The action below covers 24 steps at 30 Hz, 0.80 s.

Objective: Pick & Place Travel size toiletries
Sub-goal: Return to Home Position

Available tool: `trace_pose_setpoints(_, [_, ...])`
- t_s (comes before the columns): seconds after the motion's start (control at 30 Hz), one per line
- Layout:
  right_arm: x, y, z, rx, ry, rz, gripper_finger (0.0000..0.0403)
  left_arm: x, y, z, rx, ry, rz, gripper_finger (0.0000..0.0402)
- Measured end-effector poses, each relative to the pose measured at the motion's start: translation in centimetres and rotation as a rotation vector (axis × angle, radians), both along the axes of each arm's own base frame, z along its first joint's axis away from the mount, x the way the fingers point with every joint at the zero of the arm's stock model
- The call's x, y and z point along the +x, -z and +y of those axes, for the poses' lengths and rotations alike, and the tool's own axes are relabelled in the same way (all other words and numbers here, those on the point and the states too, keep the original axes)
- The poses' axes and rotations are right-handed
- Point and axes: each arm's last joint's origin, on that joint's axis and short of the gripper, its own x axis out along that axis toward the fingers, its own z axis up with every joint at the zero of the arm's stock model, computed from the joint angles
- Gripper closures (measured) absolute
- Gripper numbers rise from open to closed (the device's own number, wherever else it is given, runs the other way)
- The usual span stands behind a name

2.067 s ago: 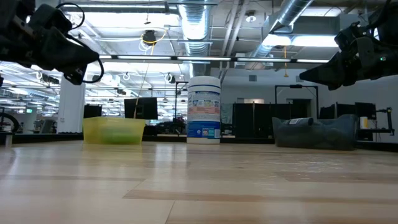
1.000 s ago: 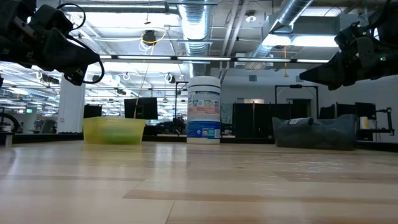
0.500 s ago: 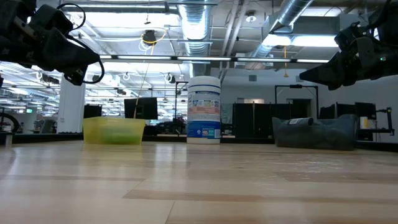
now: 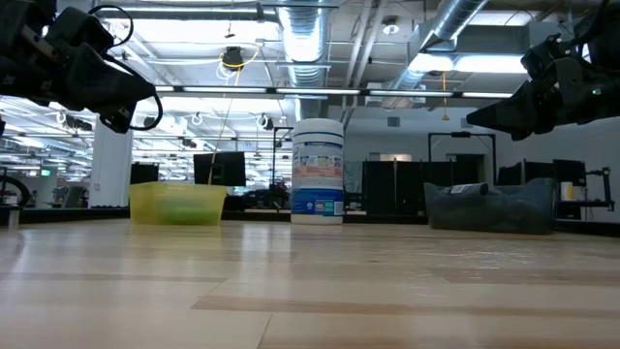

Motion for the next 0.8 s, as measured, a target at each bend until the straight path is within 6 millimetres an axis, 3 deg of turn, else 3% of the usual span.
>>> trace_pose_setpoints(0.8, [0.0, 0.0, 0.0, 0.0, 0.0, 0.0, 0.0403, 0.0, -0.08, 0.0, -0.001, 0.0, -0.009, 0.0401])
